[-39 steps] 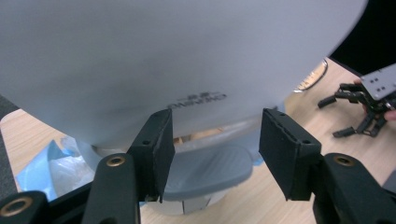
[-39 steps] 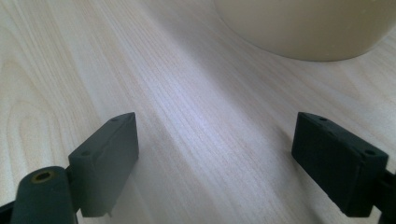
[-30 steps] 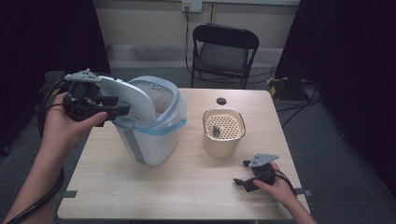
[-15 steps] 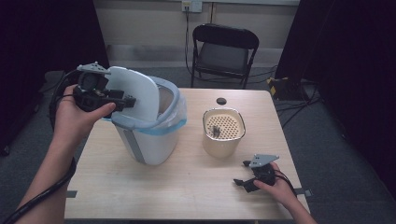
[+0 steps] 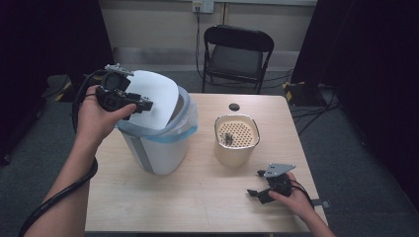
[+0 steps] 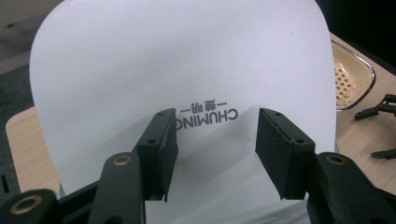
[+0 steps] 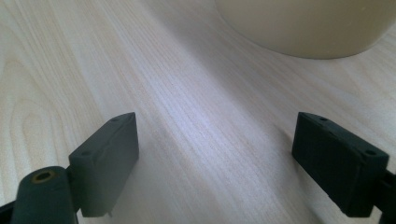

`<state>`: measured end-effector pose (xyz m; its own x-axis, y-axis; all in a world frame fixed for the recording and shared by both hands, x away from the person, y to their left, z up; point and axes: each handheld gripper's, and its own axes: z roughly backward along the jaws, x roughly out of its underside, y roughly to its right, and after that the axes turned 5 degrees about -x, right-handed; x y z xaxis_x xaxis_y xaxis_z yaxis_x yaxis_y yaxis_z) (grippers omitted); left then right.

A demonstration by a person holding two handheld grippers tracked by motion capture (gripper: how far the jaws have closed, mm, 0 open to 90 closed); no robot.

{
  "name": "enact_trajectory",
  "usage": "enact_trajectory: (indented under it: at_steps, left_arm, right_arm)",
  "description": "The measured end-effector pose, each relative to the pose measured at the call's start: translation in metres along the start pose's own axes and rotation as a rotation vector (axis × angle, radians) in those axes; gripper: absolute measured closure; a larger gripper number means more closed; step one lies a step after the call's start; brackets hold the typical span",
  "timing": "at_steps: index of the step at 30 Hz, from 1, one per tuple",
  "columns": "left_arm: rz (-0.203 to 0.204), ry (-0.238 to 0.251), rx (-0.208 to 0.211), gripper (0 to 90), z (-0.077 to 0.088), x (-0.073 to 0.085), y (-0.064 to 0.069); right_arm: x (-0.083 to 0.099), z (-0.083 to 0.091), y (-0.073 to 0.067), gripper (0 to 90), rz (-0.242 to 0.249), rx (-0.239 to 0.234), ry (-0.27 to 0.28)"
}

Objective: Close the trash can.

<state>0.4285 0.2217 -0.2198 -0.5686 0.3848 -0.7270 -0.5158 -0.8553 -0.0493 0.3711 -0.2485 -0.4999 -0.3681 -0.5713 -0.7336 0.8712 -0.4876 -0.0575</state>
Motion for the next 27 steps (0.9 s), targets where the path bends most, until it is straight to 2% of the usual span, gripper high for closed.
enact_trajectory:
  at_steps: [6,7,8,9,12,15,18,19,22,25,27]
  left_arm:
    - [-0.005,-0.053,-0.041,50.3,-0.012,-0.007,0.004]
    - [0.008,-0.080,-0.053,50.8,-0.020,-0.009,0.006]
    - [0.008,-0.080,-0.053,52.3,-0.020,-0.009,0.006]
    - [0.037,-0.081,-0.055,52.4,-0.025,-0.010,0.005]
    - [0.048,-0.087,-0.065,55.4,-0.028,-0.014,0.007]
    - [0.045,-0.114,-0.079,57.4,-0.029,-0.017,0.011]
    - [0.043,-0.109,-0.075,65.2,-0.030,-0.017,0.012]
    - [0.036,-0.114,-0.079,65.2,-0.030,-0.018,0.013]
    - [0.057,-0.123,-0.080,67.9,-0.031,-0.019,0.012]
    - [0.046,-0.143,-0.083,69.5,-0.032,-0.024,0.011]
    - [0.056,-0.129,-0.075,71.5,-0.037,-0.028,0.008]
  right_arm:
    - [0.000,0.000,0.000,13.8,0.001,-0.004,-0.001]
    - [0.000,0.000,0.000,13.8,-0.001,-0.004,-0.002]
    - [0.000,0.000,0.000,13.8,-0.001,-0.004,-0.002]
    - [0.000,0.000,0.000,13.8,-0.001,-0.004,-0.002]
    - [0.000,0.000,0.000,13.8,-0.001,-0.005,-0.002]
    - [0.000,0.000,0.000,13.8,-0.001,-0.004,-0.002]
    - [0.000,0.000,0.000,13.8,-0.001,-0.004,-0.002]
    - [0.000,0.000,0.000,13.8,0.000,-0.005,-0.003]
    - [0.000,0.000,0.000,13.7,-0.002,-0.002,-0.001]
    - [0.000,0.000,0.000,13.7,-0.001,-0.001,-0.001]
    - [0.000,0.000,0.000,13.7,-0.002,-0.002,-0.001]
